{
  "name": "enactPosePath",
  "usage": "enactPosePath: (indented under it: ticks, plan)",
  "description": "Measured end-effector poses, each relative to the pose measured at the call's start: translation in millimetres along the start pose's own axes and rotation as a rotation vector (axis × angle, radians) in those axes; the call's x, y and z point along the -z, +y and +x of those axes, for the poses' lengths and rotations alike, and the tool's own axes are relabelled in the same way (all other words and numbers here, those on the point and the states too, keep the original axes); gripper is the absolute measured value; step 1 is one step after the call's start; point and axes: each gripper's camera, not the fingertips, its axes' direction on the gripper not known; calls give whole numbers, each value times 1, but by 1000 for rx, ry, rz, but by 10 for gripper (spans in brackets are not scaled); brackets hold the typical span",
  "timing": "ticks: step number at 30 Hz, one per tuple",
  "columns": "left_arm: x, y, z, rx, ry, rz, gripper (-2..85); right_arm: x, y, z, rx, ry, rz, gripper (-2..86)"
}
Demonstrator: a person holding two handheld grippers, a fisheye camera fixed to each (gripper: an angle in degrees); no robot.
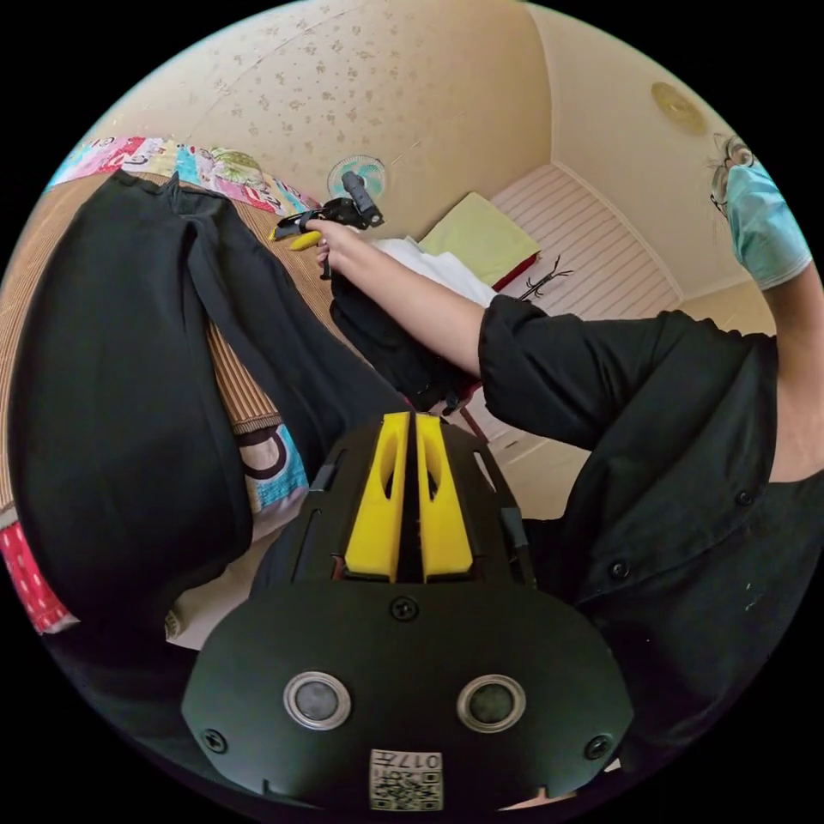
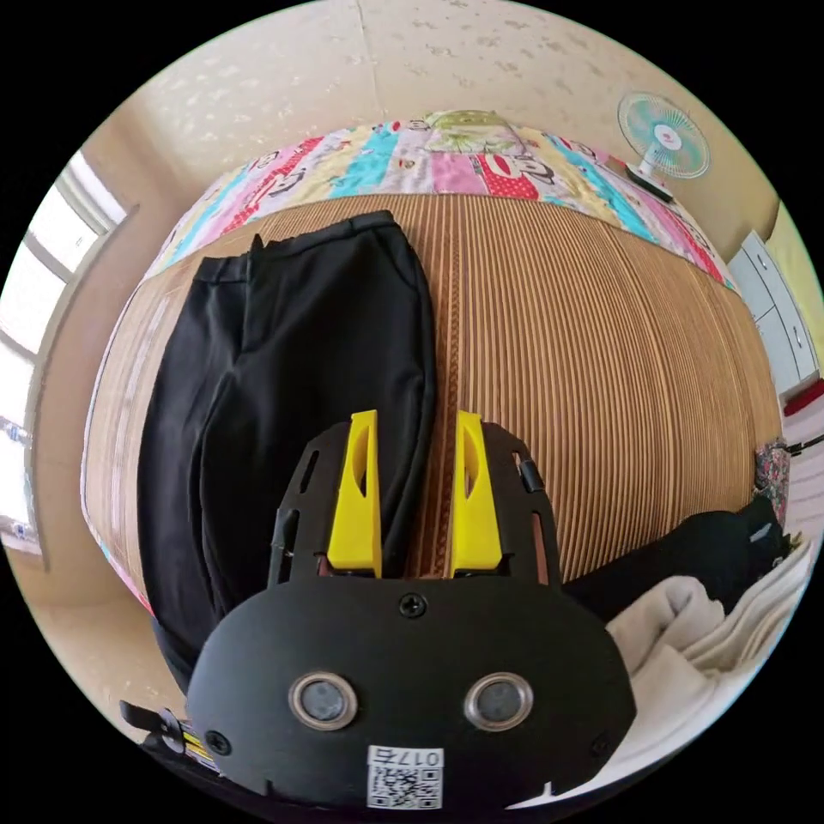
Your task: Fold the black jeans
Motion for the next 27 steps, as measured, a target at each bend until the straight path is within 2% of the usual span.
enactPosePath:
  ticks: [5, 9, 12, 16, 21, 24, 27]
  plan:
    - [13, 1, -4, -30, 41, 12, -7, -49, -21, -1, -7, 119, -112, 121]
    - [27, 1, -5, -53, 37, 10, -7, -60, -14, -20, 138, 159, -76, 71]
    - [38, 0, -6, -60, 54, 10, -7, -41, -11, -27, 151, 173, -10, 41]
    - [64, 7, -5, -39, -8, 55, -7, 22, -3, -37, 138, 21, 196, 33]
    - [108, 25, 9, -31, -90, 69, -8, 96, 1, -104, 339, -129, 382, 31]
    - [140, 36, 12, 38, -115, 138, -8, 99, -7, -140, 381, -296, 392, 35]
    - [175, 52, 17, 92, -179, 214, -6, 63, -12, -189, 512, -350, 341, 45]
